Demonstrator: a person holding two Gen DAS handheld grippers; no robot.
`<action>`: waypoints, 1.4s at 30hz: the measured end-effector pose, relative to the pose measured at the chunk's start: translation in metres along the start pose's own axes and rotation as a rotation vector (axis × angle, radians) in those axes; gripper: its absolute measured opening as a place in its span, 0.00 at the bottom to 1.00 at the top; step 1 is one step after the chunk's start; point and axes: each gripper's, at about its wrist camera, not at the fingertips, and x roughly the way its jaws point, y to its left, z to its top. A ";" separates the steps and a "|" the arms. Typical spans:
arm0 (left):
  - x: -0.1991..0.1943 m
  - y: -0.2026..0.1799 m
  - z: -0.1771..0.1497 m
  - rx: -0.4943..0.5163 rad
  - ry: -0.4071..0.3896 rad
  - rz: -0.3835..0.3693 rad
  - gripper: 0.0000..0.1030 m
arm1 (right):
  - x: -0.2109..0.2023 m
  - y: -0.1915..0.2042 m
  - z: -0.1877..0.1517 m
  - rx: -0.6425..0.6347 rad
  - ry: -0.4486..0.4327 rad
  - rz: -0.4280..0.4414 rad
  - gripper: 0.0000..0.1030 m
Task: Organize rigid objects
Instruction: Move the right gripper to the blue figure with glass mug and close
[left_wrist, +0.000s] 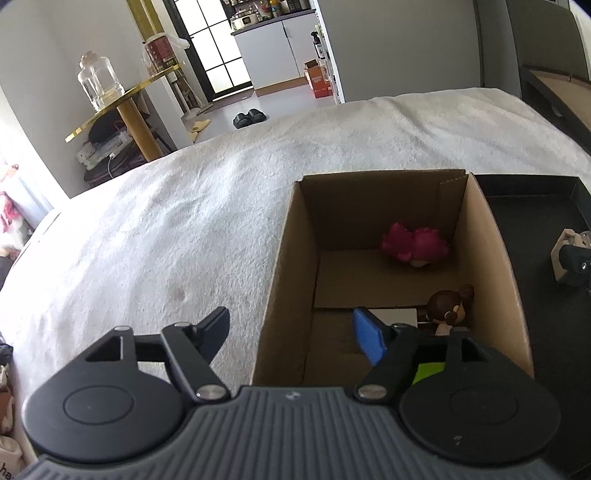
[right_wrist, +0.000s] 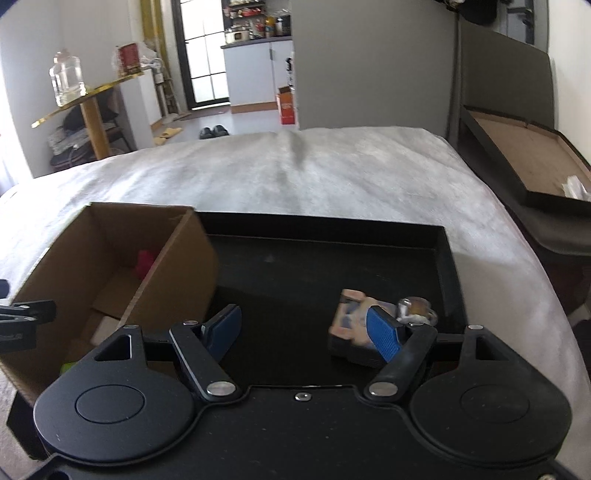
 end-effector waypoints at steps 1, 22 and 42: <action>0.000 -0.002 0.000 0.005 0.000 0.002 0.72 | 0.002 -0.003 0.000 0.005 0.003 -0.003 0.72; -0.001 -0.031 0.007 0.086 0.010 0.038 0.76 | 0.022 -0.068 -0.007 0.116 0.016 -0.103 0.59; 0.005 -0.045 0.008 0.129 0.018 0.056 0.76 | 0.045 -0.087 -0.016 0.153 0.070 -0.093 0.35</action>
